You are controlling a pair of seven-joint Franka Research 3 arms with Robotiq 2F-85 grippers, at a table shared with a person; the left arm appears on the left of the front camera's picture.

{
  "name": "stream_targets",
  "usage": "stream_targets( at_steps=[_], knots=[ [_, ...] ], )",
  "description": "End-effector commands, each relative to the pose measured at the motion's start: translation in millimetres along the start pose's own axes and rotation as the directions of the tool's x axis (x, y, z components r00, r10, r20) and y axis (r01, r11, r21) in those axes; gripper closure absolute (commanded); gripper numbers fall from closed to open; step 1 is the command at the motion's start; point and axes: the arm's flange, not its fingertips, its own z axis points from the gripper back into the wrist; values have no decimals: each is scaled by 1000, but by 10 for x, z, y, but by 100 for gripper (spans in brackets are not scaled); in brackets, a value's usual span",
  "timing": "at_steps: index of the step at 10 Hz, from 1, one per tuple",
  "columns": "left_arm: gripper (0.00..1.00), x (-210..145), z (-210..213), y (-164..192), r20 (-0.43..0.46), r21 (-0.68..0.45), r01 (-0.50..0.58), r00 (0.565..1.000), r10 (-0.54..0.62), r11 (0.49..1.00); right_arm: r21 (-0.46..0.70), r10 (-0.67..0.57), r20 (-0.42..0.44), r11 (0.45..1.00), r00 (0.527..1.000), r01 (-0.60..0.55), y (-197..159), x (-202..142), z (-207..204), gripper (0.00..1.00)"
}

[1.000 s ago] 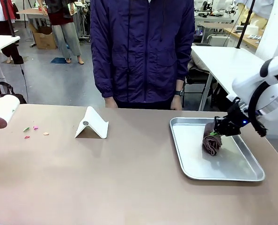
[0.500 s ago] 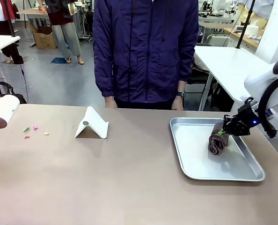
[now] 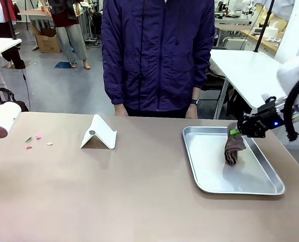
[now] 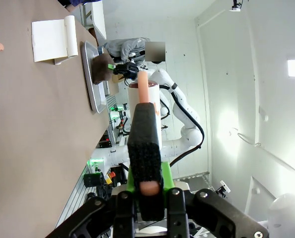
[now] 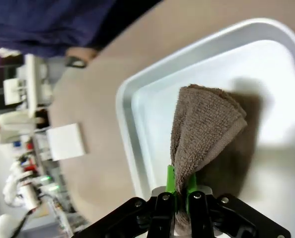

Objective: Clean the surface of the table.
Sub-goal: If a person points to the right, clean the right side of the table with your right hand, and if they point to the left, clean the left side with your left hand.

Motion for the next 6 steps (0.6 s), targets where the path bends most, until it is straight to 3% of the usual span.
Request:
stream_targets(
  at_steps=[1,3,6],
  knots=[
    [97,-32,34,-20,-3,-11,22,1000,-22,1000,249,-50,-30,967,998,56,-42,-192,247,92],
    [97,-32,34,-20,-3,-11,22,1000,-22,1000,387,-64,-137,915,989,113,-91,-223,425,92],
    [97,-32,34,-20,-3,-11,22,1000,-22,1000,607,87,-213,793,973,62,-210,-325,807,92]
  ],
)
